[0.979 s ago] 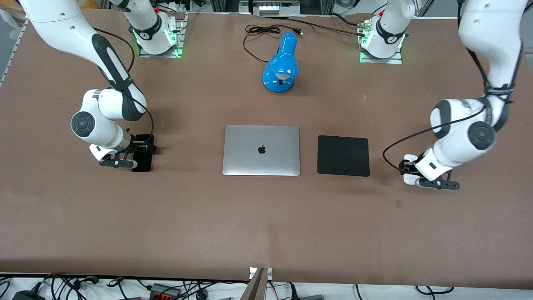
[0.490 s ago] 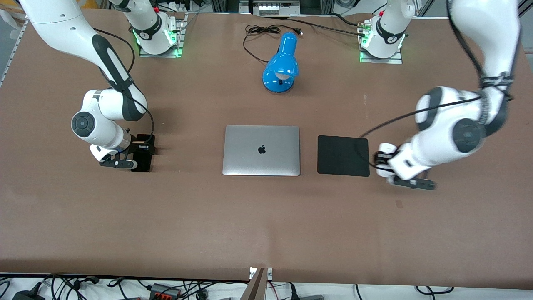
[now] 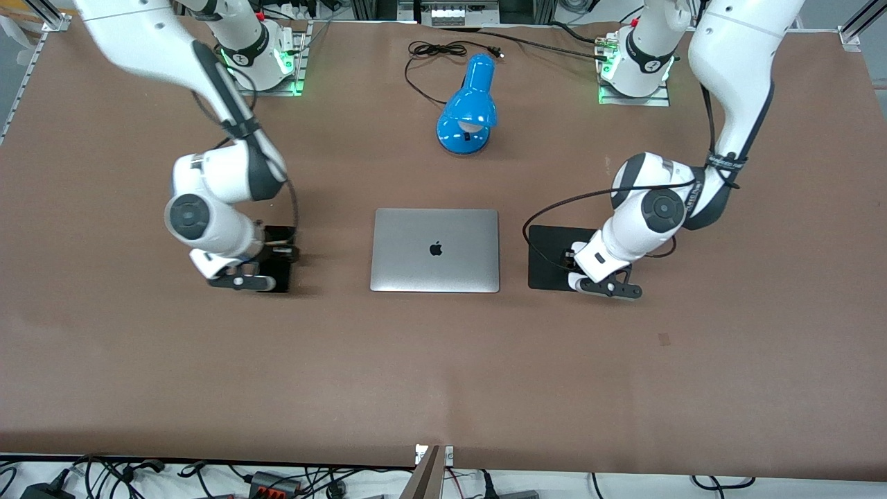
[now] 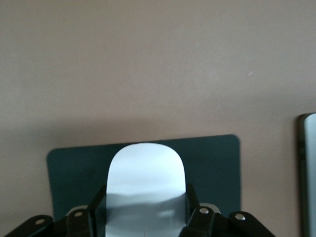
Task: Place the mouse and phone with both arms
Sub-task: 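Set the mouse on the mouse pad while the right gripper releases the phone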
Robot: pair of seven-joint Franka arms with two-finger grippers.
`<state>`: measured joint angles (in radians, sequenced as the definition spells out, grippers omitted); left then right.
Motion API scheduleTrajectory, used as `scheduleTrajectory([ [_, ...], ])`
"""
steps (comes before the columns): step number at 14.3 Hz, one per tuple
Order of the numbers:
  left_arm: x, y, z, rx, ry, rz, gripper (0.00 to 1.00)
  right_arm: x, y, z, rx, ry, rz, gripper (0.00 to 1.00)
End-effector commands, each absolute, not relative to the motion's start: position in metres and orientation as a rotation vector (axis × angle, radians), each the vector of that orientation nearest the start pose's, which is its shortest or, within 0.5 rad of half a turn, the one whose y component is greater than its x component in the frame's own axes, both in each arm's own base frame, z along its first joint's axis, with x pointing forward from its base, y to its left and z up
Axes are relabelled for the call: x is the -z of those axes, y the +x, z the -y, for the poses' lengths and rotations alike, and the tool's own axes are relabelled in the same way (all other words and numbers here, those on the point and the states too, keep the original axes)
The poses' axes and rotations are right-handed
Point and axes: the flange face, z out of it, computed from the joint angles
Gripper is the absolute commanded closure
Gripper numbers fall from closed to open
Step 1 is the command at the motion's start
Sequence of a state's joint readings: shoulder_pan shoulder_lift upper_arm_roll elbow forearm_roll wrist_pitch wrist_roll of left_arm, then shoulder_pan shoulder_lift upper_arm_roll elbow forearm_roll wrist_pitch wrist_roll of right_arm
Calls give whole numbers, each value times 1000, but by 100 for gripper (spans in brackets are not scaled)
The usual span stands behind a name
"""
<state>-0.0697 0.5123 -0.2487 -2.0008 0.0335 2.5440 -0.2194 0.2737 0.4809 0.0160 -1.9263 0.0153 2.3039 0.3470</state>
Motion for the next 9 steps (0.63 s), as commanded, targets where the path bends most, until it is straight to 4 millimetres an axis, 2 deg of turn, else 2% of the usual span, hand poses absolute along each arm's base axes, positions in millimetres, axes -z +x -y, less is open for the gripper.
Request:
scheduleTrajectory([
  [1,-202,572,183,43,-3235,-139,69,-212,591,-193,-201,-3154,-186,77],
  [2,-194,569,183,61,-3241,-138,69,-208,587,-210,-205,-3159,-146,77],
  [4,-180,562,181,82,-3250,-128,68,-202,587,-219,-206,-3164,-116,77],
  [5,-177,560,179,70,-3250,-126,64,-198,586,-224,-202,-3163,-83,77],
  [6,-176,560,179,70,-3250,-121,53,-193,585,-228,-191,-3165,-67,77],
  [7,-176,560,179,70,-3250,-118,25,-192,584,-235,-179,-3163,-45,77],
  [8,-176,560,178,67,-3250,-113,5,-189,583,-236,-181,-3164,4,77],
  [9,-179,563,175,80,-3250,-108,0,-189,583,-235,-179,-3160,79,77],
])
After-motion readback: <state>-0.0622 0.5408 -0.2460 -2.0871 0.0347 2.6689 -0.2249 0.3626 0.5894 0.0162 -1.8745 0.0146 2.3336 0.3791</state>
